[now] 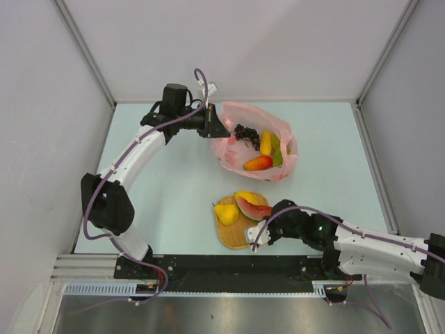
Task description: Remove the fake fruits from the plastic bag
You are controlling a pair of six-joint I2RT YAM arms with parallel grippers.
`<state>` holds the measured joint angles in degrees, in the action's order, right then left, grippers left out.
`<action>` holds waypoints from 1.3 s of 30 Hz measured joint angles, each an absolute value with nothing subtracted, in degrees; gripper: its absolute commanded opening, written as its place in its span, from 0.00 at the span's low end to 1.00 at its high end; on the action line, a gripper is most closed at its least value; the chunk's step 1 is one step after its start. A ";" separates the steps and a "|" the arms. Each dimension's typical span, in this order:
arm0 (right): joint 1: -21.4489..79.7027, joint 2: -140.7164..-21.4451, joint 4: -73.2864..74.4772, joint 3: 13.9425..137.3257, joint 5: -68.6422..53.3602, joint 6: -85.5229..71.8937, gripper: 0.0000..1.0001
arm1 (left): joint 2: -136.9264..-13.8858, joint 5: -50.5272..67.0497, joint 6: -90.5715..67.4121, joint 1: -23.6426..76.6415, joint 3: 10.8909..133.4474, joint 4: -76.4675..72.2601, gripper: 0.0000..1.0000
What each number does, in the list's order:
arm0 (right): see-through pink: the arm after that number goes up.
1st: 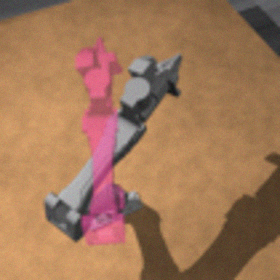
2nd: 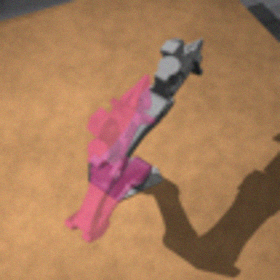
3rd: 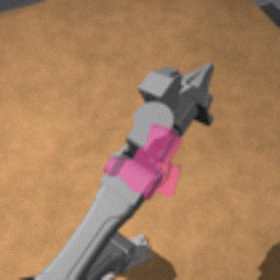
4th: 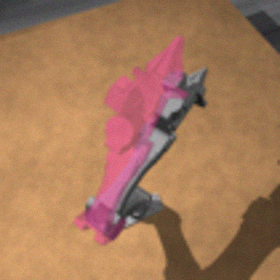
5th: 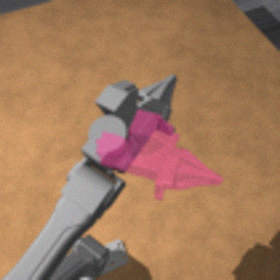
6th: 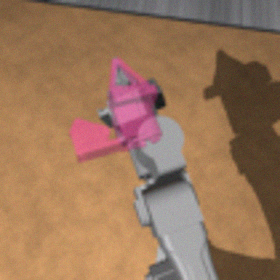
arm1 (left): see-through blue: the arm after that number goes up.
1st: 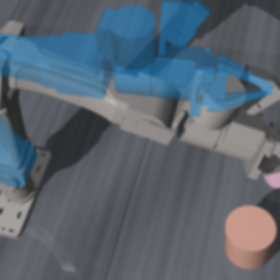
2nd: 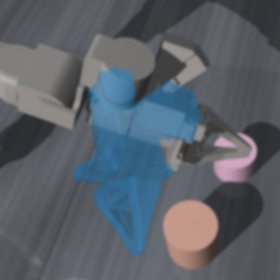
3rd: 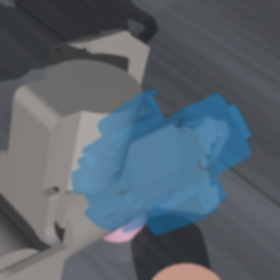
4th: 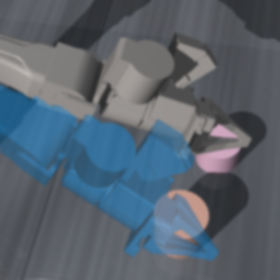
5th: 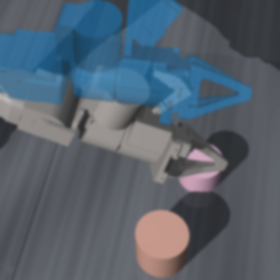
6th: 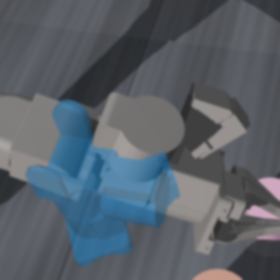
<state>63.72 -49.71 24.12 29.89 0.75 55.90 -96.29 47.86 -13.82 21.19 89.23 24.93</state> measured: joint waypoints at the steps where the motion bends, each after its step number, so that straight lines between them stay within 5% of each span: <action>1: 64.62 -49.74 22.92 28.10 1.87 56.73 0.00 | -95.98 47.59 -13.50 21.19 88.60 24.93 0.00; 5: 69.54 -49.80 17.93 25.04 4.58 57.82 0.00 | -94.13 46.57 -12.82 21.19 86.24 25.04 0.00; 8: 71.99 -49.54 16.82 23.66 5.17 57.67 0.33 | -92.51 46.02 -11.97 21.19 84.95 25.17 0.00; 17: 73.34 -42.94 20.75 22.63 6.26 54.72 0.67 | -90.48 45.25 -11.33 21.19 83.57 25.26 0.00; 22: 72.99 -34.87 26.30 25.19 5.26 51.62 0.66 | -90.48 45.30 -11.35 21.19 83.33 25.23 0.03; 23: 72.47 -34.59 26.85 26.41 4.89 50.70 0.65 | -90.48 45.30 -11.35 21.19 83.26 25.21 0.06; 26: 69.28 -36.82 26.87 30.17 3.60 47.29 0.63 | -90.48 45.12 -11.22 21.19 83.11 25.43 0.38; 27: 67.88 -38.46 26.74 31.38 3.01 46.00 0.63 | -90.41 44.80 -10.66 21.17 83.02 25.87 0.63; 28: 66.59 -40.40 26.44 32.47 2.48 44.53 0.63 | -90.30 43.94 -10.09 21.15 82.98 26.61 0.71; 39: 56.05 -48.82 23.27 35.18 0.08 34.39 0.65 | -72.20 27.68 5.13 11.00 77.45 48.18 0.83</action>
